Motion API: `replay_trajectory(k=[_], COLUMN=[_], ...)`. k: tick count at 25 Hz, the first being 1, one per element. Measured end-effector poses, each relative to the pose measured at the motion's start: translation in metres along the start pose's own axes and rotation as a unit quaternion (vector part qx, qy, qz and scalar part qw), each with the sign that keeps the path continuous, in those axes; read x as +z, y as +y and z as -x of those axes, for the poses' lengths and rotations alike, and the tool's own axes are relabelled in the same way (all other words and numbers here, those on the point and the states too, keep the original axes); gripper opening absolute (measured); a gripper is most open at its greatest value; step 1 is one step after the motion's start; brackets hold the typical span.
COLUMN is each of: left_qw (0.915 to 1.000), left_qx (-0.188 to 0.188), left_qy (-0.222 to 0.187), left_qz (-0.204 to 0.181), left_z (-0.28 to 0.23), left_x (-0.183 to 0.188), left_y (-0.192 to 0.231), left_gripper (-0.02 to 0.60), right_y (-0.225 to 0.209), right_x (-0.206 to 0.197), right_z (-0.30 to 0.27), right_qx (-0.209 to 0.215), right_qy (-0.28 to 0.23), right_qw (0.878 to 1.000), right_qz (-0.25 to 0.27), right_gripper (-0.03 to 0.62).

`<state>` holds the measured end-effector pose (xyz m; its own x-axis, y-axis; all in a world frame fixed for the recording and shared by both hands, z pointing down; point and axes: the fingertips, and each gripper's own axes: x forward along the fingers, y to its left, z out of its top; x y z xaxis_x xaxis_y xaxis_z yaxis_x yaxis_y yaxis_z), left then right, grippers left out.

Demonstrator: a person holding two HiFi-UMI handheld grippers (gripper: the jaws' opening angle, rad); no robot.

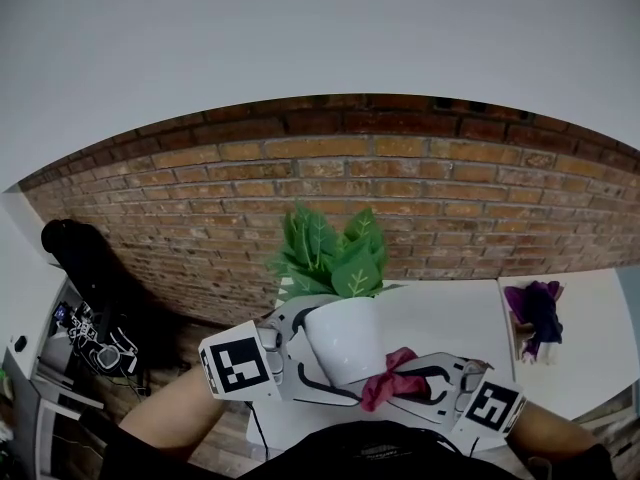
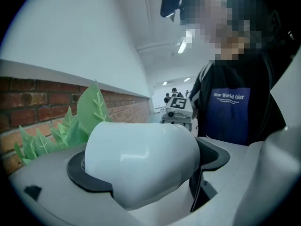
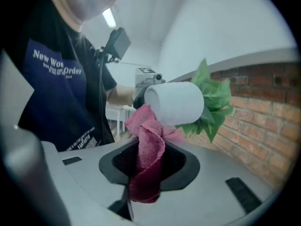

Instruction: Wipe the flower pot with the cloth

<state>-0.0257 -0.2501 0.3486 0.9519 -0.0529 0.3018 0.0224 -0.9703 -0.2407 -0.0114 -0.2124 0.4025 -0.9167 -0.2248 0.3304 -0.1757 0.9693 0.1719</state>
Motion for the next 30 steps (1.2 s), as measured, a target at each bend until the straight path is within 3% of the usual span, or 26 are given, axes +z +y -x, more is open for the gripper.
replay_trajectory(k=[2,3,6,7,11,23,25,30], left_qw=[0.9995,0.9991,0.9982,0.9975,0.9962,0.9963,0.9956,0.9950], left_qx=[-0.009,-0.011,-0.017,-0.023,-0.036,-0.004,-0.001,-0.009], left_qy=[0.007,0.010,0.016,0.019,0.021,-0.031,-0.034,-0.050], left_qz=[-0.028,-0.040,-0.056,-0.064,-0.077,-0.080,-0.087,-0.086], left_z=[-0.002,-0.002,-0.008,-0.011,-0.022,-0.021,-0.022,-0.022], left_x=[0.005,0.006,0.005,0.003,0.000,0.022,0.026,0.035], left_y=[-0.008,-0.010,-0.016,-0.018,-0.026,-0.016,-0.015,-0.017], left_gripper=[0.565,0.565,0.565,0.565,0.565,0.565,0.565,0.565], right_y=[-0.015,-0.030,-0.074,-0.079,-0.076,-0.082,-0.082,-0.073], right_x=[0.002,0.004,0.018,0.023,0.029,0.010,0.005,-0.006], right_z=[0.011,0.021,0.048,0.051,0.038,0.034,0.031,0.011], right_qx=[0.008,0.003,-0.014,-0.012,0.017,0.095,0.100,0.107], right_qy=[-0.066,-0.103,-0.224,-0.247,-0.268,-0.367,-0.369,-0.332], right_qw=[0.991,0.979,0.920,0.907,0.887,0.769,0.760,0.766], right_qz=[-0.116,-0.177,-0.321,-0.342,-0.377,-0.515,-0.526,-0.539], right_gripper=[0.104,0.104,0.104,0.104,0.104,0.104,0.104,0.103])
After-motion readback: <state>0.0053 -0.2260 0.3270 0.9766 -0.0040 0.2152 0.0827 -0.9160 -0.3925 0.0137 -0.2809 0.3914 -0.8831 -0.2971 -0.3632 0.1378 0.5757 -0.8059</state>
